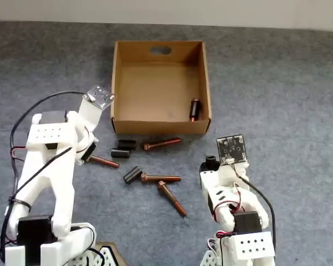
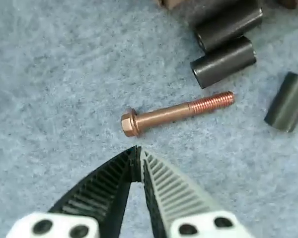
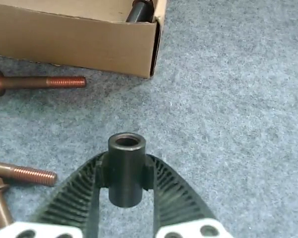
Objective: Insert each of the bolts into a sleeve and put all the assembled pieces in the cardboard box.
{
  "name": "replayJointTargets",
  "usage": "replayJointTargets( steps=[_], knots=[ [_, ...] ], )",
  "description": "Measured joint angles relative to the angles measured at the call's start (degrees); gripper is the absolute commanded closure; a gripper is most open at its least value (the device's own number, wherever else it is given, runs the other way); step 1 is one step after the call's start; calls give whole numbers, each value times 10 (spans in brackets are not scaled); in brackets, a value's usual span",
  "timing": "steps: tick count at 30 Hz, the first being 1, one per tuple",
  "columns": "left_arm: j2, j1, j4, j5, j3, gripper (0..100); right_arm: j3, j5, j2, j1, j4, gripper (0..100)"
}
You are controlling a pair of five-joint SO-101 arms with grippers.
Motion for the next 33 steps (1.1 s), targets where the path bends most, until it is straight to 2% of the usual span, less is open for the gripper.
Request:
replayJointTargets(
  steps=[3, 6, 8, 14, 16, 24, 30, 33],
  knots=[
    [0, 4, 0, 18, 0, 905, 0, 0, 0, 0, 0, 993],
    [0, 15, 0, 107, 11, 859, 0, 0, 0, 0, 0, 993],
    [0, 16, 0, 215, 23, 853, 0, 0, 0, 0, 0, 993],
    [0, 18, -46, 632, 62, 857, 0, 0, 0, 0, 0, 993],
    [0, 19, -91, 708, 78, 857, 0, 0, 0, 0, 0, 993],
    [0, 18, -241, 791, 178, 853, 0, 0, 0, 0, 0, 993],
    [0, 18, -258, 801, 188, 862, 0, 0, 0, 0, 0, 993],
    [0, 18, -259, 801, 188, 965, 0, 0, 0, 0, 0, 993]
  ],
)
